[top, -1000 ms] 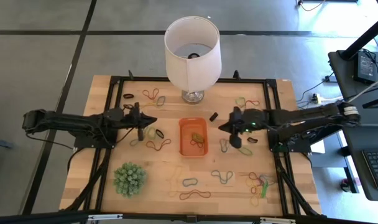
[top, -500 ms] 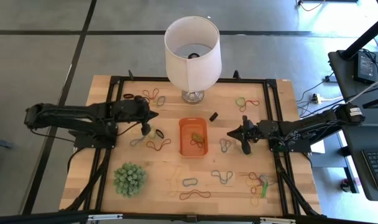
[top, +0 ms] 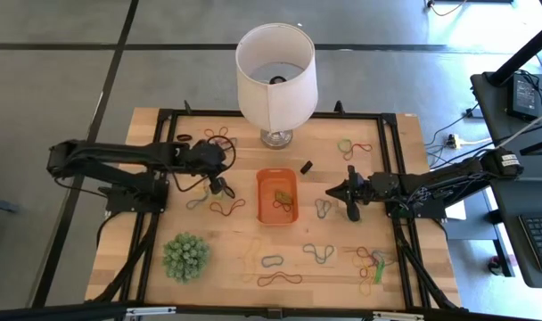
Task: Pick and place rubber bands into bin
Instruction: Put the blue rubber band into the orange bin
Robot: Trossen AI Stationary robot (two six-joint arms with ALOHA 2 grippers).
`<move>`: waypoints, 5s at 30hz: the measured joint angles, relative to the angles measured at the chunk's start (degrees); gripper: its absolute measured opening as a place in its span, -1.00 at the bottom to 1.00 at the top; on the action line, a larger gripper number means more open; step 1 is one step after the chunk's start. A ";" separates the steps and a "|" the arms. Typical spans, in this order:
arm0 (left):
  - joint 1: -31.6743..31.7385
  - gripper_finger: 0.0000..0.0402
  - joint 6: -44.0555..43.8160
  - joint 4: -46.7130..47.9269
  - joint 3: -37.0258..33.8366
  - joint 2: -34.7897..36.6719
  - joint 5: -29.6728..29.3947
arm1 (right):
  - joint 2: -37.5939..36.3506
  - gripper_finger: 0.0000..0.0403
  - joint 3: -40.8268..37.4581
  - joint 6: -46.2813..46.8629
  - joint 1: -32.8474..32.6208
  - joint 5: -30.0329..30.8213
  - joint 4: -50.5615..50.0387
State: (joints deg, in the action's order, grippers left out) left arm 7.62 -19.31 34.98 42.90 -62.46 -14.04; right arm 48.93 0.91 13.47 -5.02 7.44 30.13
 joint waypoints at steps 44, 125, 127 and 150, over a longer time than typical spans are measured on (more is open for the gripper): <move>12.34 -0.51 -6.91 14.36 0.97 -29.01 6.19 | 0.04 -0.92 0.02 5.95 0.00 -0.08 -0.37; -3.81 -0.99 -14.04 28.16 14.42 -1.61 -5.06 | 0.07 -0.92 0.04 7.28 0.02 -0.07 -0.81; -4.26 -0.99 -14.04 28.07 15.19 -0.30 -6.19 | 0.07 -0.92 0.04 7.28 0.02 -0.07 -0.81; -4.59 -0.99 9.89 15.91 40.43 -21.75 -1.10 | 0.07 -0.92 0.04 7.30 0.02 -0.07 -0.75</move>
State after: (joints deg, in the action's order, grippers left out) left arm 3.03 -9.42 50.88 83.33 -84.21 -15.14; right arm 48.99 0.95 20.78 -4.99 7.38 29.38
